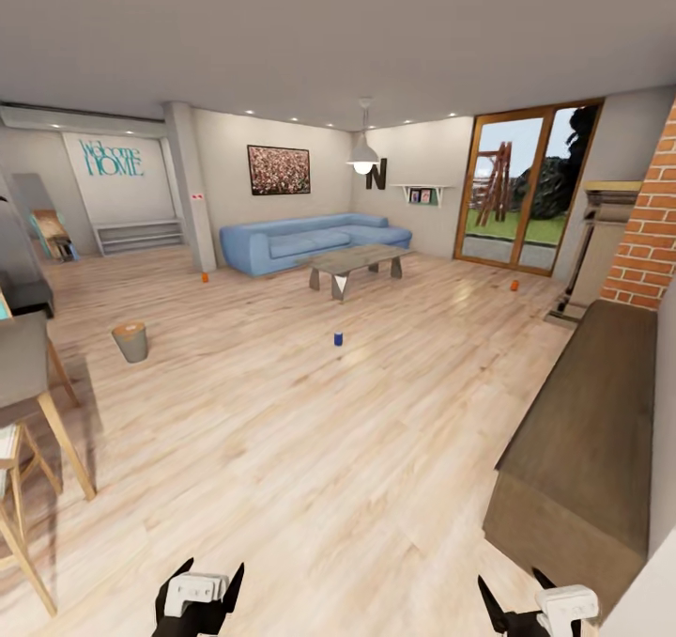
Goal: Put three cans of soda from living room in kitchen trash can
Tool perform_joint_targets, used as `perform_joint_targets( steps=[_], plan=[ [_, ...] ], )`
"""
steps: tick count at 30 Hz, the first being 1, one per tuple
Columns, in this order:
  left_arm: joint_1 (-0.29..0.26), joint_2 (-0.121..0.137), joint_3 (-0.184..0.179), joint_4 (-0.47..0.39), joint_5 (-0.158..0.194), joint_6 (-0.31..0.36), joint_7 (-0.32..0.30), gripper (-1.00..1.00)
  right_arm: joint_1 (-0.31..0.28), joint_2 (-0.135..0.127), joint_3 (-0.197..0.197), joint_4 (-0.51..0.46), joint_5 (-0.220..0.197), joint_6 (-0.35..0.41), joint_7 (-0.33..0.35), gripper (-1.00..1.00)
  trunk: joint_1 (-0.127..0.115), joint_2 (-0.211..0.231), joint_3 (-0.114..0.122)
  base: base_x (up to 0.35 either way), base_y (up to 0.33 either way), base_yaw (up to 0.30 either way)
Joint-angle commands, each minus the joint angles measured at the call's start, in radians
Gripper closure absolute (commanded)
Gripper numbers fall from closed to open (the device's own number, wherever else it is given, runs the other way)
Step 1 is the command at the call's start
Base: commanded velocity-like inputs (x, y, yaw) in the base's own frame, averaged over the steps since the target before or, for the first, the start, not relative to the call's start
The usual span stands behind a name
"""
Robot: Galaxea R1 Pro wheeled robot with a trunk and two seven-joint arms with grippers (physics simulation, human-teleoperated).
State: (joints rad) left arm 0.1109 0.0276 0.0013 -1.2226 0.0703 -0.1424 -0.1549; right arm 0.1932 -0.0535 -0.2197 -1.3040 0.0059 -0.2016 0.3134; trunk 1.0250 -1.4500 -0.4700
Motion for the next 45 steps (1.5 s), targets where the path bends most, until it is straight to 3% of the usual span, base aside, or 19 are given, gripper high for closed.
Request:
perform_joint_targets(
  steps=[1, 13, 45],
  plan=[
    [0.000, 0.000, -0.001, 0.004, 0.000, 0.000, 0.000, -1.00, 0.000, 0.000, 0.000, 0.005, 0.001, -0.005, 0.000, -1.00, 0.000, 0.000, 0.000, 0.322, 0.000, 0.000],
    [0.000, 0.000, -0.007, 0.025, 0.000, 0.000, 0.000, -1.00, -0.002, 0.001, 0.000, 0.027, 0.002, -0.026, -0.001, -1.00, 0.000, 0.000, -0.002, 0.319, 0.000, 0.124],
    [0.000, 0.000, -0.009, 0.028, -0.001, -0.022, 0.000, -1.00, -0.006, 0.001, 0.002, 0.052, 0.002, -0.028, 0.000, -1.00, 0.000, 0.000, -0.003, 0.312, 0.000, 0.242]
  ],
)
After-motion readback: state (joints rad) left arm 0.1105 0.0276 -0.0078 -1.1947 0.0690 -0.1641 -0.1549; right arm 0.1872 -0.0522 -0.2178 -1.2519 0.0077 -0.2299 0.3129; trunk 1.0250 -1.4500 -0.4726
